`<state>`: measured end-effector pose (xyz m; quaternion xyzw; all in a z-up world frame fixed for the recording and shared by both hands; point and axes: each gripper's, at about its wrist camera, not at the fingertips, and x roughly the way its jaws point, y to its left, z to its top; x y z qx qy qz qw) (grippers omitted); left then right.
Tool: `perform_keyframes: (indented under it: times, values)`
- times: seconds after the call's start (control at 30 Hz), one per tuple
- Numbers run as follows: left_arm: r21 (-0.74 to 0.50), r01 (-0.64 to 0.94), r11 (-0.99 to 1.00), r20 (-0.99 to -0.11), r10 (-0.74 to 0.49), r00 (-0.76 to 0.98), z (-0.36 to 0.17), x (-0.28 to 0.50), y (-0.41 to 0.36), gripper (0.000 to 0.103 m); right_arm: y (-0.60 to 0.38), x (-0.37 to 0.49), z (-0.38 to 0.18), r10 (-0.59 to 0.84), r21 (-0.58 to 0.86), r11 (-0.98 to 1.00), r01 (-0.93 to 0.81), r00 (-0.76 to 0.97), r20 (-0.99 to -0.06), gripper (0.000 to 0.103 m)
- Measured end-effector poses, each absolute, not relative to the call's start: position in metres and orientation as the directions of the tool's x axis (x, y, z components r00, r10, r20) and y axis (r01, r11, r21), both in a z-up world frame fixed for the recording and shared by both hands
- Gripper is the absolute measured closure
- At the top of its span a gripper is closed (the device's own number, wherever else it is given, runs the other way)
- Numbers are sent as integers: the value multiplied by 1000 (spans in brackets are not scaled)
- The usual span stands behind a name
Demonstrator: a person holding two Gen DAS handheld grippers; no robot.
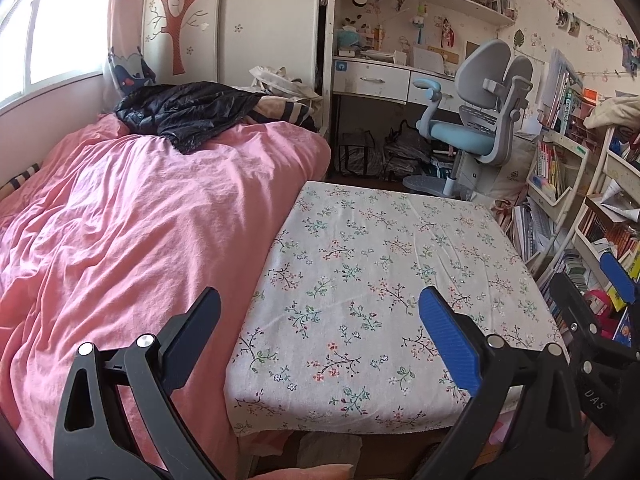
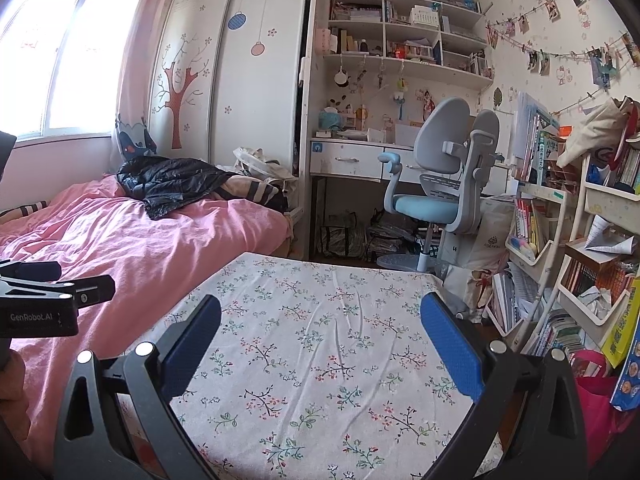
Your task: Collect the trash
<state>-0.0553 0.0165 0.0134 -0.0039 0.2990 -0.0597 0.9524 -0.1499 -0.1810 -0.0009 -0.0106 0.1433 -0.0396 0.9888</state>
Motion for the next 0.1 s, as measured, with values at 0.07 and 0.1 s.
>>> perform_keyframes:
  times: [0.07, 0.1]
  values:
    - [-41, 108, 993, -568, -112, 815, 13, -56, 17, 7, -181, -150, -1, -81, -34, 997, 75, 955, -284, 7]
    - [-40, 106, 994, -568, -110, 816, 13, -56, 16, 7, -181, -150, -1, -82, -34, 997, 75, 955, -284, 7]
